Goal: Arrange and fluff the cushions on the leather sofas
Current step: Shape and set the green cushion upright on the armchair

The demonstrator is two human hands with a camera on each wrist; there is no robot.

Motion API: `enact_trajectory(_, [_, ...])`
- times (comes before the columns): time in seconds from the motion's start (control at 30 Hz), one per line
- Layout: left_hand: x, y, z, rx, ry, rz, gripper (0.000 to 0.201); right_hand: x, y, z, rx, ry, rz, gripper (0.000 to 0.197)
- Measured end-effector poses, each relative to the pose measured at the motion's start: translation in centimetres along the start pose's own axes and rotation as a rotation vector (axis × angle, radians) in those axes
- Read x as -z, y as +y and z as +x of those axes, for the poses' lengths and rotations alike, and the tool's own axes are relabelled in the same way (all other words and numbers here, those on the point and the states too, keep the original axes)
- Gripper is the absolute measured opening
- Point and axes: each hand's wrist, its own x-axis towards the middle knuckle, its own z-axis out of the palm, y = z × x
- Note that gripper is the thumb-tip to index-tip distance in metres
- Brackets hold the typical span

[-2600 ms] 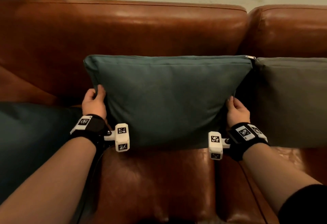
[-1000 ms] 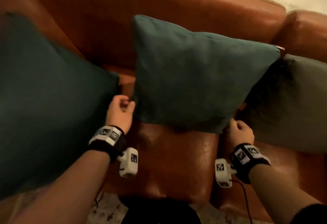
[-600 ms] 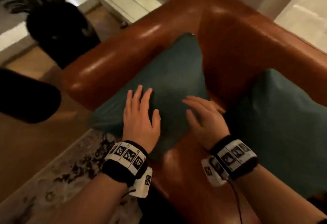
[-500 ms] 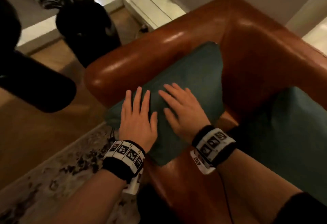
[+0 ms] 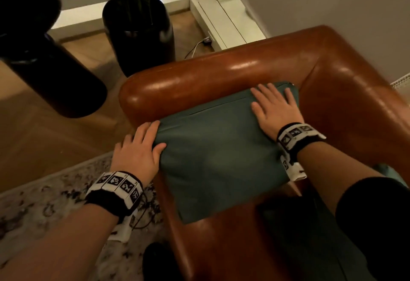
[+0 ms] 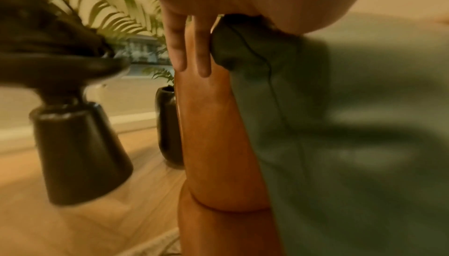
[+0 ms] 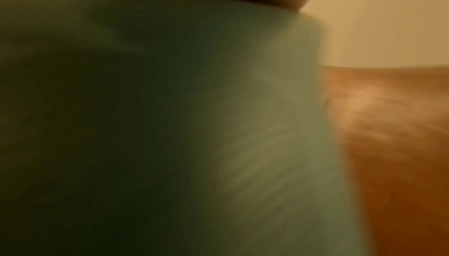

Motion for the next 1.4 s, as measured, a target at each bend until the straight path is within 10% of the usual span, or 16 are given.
enact_trajectory(0.27, [-0.7,0.7,-0.9,0.447,0.027,-1.057,0.044,2.5,3.4,0.6,-0.025,0.017,0.336,0.040])
enact_trajectory(0.5, [1.1,0.4,-1.1,0.533,0.322,-1.003,0.039,3.2,4.1,-0.7,-0.093,0.323,0.518,0.031])
enact_trajectory(0.63, [-0.9,-0.4,-4.3,0.574,0.158,-1.174,0.058,0.0,7.0,-4.1,-0.483,0.161,1.009,0.033])
enact_trajectory(0.73, [-3.1,-0.5,-6.4,0.559,0.079,-1.261,0.052,-1.2,5.9,-5.5,-0.477,0.045,1.105,0.034])
enact_trajectory(1.0, [-2.7,-0.7,-4.8,0.610,0.247,-1.087,0.036,1.5,3.2,-2.9,-0.625,0.348,1.351,0.020])
enact_trajectory(1.2, [-2.6,-0.6,-4.1,0.569,0.238,-1.053,0.035,3.9,6.2,-1.8,-0.537,0.263,0.816,0.013])
enact_trajectory(1.4, [0.9,-0.8,-4.4,0.440,0.258,-1.089,0.073,3.4,6.2,-2.2,-0.321,0.146,1.200,0.037])
